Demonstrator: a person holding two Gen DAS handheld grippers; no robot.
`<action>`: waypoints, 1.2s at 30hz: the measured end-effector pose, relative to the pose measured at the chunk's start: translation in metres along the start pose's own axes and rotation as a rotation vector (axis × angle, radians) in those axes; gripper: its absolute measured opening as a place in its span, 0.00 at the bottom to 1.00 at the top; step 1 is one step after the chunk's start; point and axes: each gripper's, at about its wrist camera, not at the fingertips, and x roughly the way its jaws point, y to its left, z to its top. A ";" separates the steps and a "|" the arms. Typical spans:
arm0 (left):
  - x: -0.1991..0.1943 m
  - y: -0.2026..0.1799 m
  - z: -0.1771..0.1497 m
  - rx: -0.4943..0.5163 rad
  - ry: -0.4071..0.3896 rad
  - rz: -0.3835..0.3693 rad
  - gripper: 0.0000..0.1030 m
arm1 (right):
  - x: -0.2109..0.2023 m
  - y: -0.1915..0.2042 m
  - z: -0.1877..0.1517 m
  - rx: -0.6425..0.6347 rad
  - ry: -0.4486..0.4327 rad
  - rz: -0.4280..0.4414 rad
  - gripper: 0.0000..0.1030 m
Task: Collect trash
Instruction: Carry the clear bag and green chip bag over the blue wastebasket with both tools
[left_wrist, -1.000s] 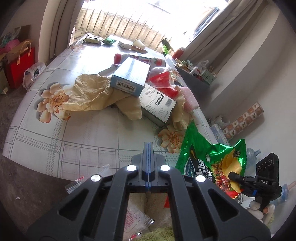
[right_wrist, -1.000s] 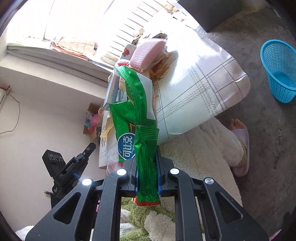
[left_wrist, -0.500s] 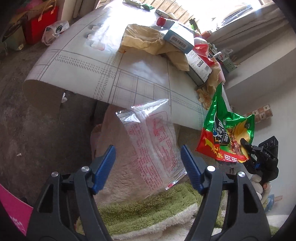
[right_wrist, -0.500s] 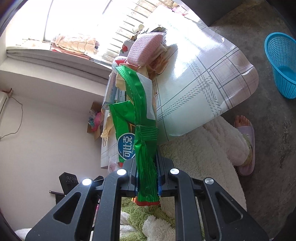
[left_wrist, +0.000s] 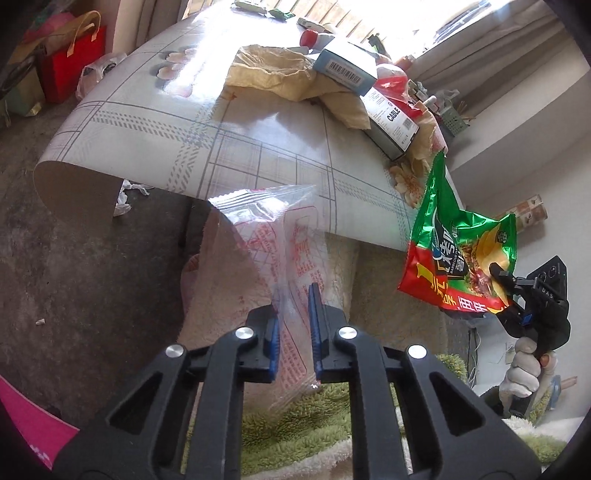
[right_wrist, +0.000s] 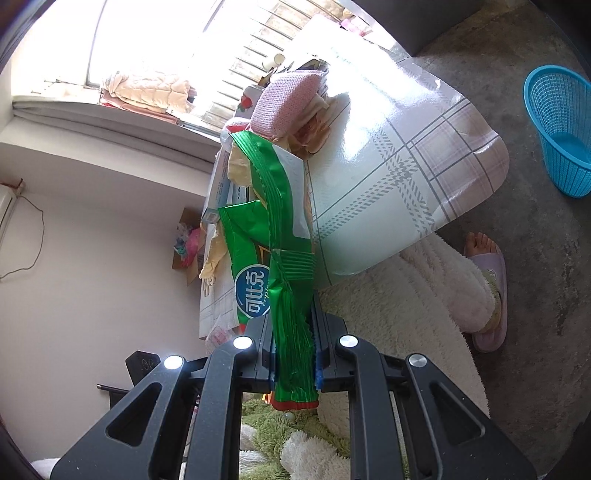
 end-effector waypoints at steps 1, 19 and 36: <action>-0.004 -0.003 0.001 0.010 -0.007 -0.006 0.01 | -0.003 0.001 0.000 -0.008 -0.006 0.008 0.14; 0.029 -0.283 0.079 0.590 -0.028 -0.359 0.00 | -0.181 -0.078 0.034 0.139 -0.542 -0.131 0.14; 0.421 -0.518 0.084 0.818 0.539 -0.141 0.00 | -0.160 -0.290 0.151 0.530 -0.610 -0.430 0.14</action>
